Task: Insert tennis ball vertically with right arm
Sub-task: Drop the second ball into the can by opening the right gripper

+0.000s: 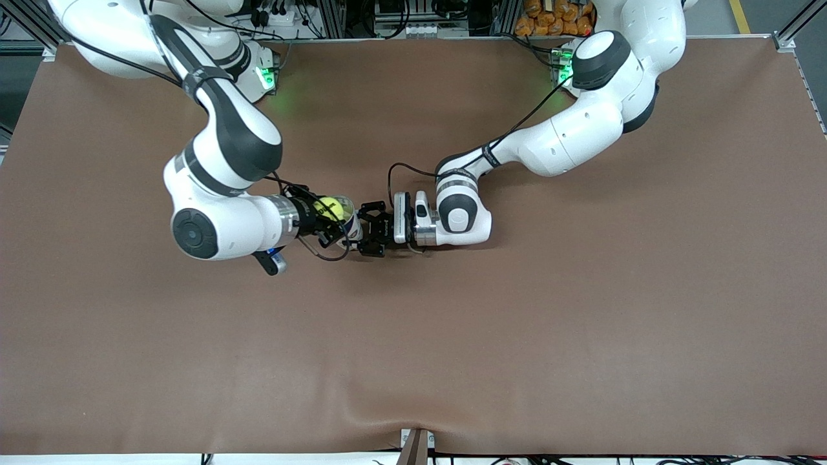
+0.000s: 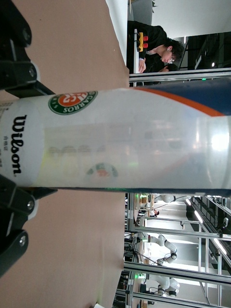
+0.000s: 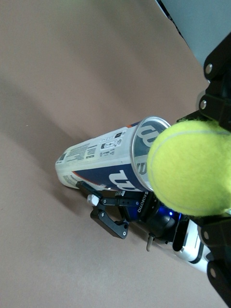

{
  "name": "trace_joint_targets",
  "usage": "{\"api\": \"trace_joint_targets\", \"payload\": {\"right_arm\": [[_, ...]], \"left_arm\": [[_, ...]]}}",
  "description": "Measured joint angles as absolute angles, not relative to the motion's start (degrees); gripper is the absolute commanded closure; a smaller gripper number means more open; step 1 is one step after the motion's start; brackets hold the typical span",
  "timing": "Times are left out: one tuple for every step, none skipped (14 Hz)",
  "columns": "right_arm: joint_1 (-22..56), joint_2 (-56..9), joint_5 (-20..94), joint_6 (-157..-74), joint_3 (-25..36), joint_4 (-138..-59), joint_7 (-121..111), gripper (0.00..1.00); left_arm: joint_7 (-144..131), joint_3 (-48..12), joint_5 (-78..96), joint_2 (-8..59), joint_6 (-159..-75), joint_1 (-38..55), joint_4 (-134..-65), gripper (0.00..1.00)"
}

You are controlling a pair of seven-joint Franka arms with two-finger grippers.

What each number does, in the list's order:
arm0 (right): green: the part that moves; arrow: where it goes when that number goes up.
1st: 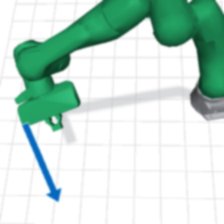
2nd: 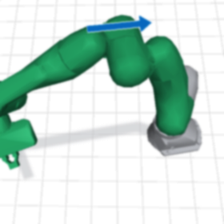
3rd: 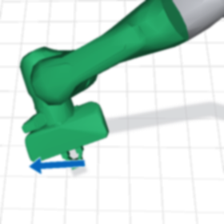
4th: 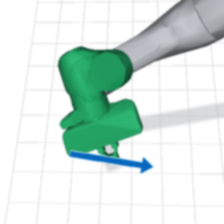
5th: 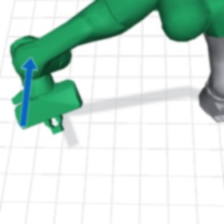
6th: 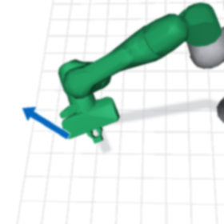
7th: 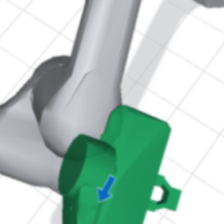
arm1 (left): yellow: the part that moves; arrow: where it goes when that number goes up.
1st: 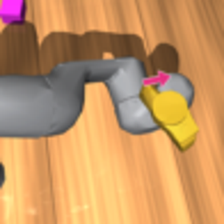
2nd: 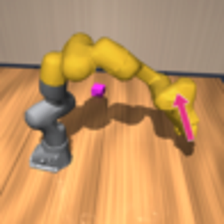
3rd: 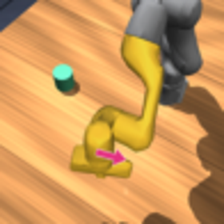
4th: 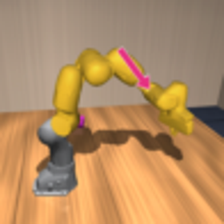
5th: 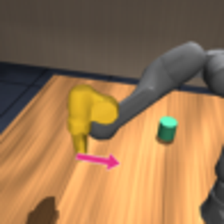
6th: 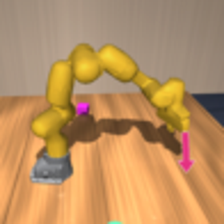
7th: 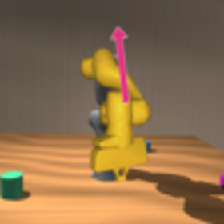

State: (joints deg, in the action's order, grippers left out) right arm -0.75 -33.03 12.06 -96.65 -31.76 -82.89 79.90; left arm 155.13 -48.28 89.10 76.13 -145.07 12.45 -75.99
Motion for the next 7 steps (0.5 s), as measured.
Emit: {"api": "trace_joint_targets", "payload": {"right_arm": [[-0.41,-33.04,12.06,-97.06,-31.76,-83.50,80.49,0.56],[-0.17,-33.04,12.06,-97.20,-31.76,-84.14,80.76,0.54],[-0.12,-33.03,12.06,-97.22,-31.75,-84.77,80.87,0.49],[-0.14,-33.04,12.03,-97.22,-31.65,-85.46,80.88,0.28],[-0.20,-33.04,12.01,-97.22,-31.55,-85.98,80.88,0.00],[-0.30,-33.04,12.00,-97.21,-31.49,-86.35,80.88,0.00],[-0.37,-33.04,11.99,-97.22,-31.44,-86.52,80.88,0.00]], "left_arm": [[155.13,-48.28,89.10,76.13,-145.06,12.45,-75.99,0.31],[155.13,-48.27,89.10,76.13,-145.06,12.45,-75.99,0.31],[155.13,-48.27,89.10,76.13,-145.06,12.45,-75.99,0.31],[155.13,-48.27,89.10,76.13,-145.06,12.45,-75.99,0.31],[155.13,-48.27,89.10,76.13,-145.05,12.45,-75.99,0.30],[155.13,-48.27,89.10,76.13,-145.05,12.44,-75.99,0.30],[155.13,-48.27,89.10,76.13,-145.05,12.44,-75.99,0.30]]}}
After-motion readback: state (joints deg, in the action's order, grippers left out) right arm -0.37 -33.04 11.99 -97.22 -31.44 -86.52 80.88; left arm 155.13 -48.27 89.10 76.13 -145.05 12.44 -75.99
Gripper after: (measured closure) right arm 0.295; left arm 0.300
